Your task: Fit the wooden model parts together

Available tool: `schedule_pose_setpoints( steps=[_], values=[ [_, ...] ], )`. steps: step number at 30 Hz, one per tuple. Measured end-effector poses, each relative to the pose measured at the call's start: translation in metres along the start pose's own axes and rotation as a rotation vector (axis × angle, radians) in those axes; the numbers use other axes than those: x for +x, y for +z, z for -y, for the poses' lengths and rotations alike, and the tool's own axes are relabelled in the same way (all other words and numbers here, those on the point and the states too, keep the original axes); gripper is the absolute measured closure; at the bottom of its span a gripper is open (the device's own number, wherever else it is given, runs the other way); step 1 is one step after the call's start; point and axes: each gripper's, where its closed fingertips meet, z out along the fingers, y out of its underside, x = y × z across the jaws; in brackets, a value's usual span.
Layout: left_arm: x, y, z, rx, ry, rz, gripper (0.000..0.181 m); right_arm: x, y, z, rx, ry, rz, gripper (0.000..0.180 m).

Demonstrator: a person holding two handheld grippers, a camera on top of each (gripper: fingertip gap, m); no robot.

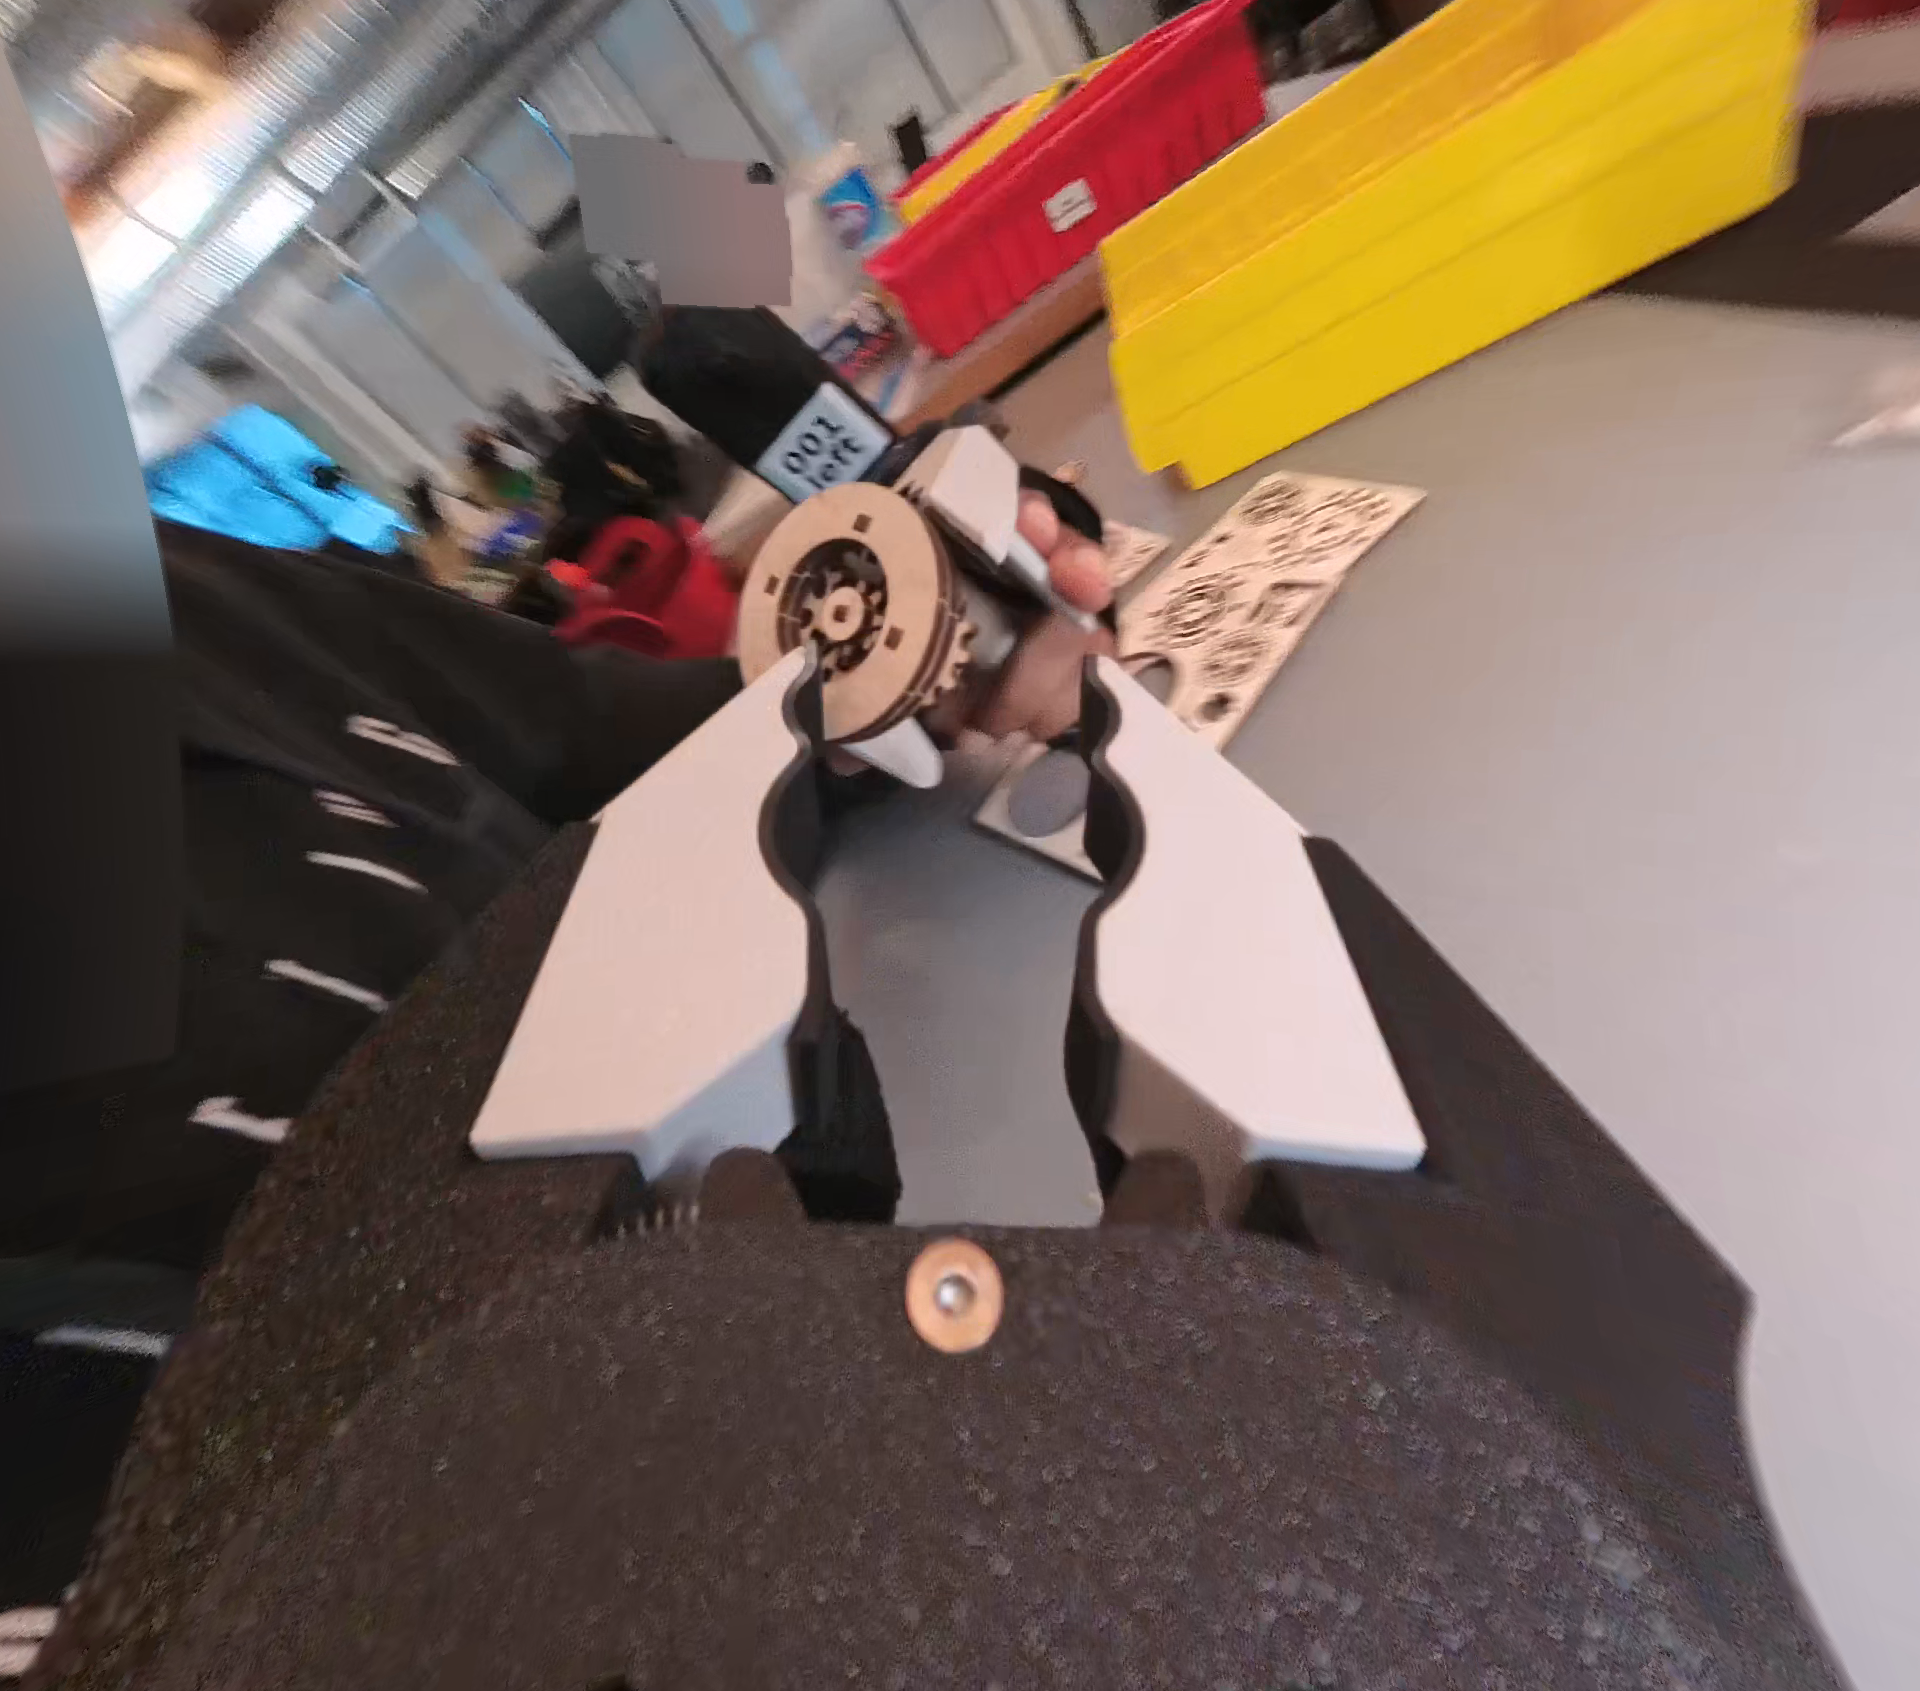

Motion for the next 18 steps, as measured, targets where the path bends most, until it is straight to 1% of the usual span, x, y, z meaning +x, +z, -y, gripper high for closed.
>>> schedule_pose_setpoints(
  steps=[2,4,7,12,18],
  values=[
    [0.001,0.0,-0.001,-0.005,0.006,-0.004,0.123,-0.005,0.006,-0.007,0.004,0.145,0.104,0.134],
    [0.002,0.0,-0.003,-0.012,0.012,-0.008,0.123,-0.009,0.01,-0.011,0.008,0.224,0.172,0.135],
    [0.003,0.001,-0.006,-0.023,0.021,-0.017,0.123,-0.009,0.013,-0.011,0.028,0.309,0.217,0.142],
    [0.004,0.002,-0.011,-0.048,0.033,-0.018,0.123,-0.008,0.014,-0.013,0.042,0.356,0.246,0.156],
    [0.004,0.001,-0.015,-0.074,0.052,-0.019,0.123,-0.005,0.014,-0.015,0.062,0.342,0.221,0.158]
  ],
)
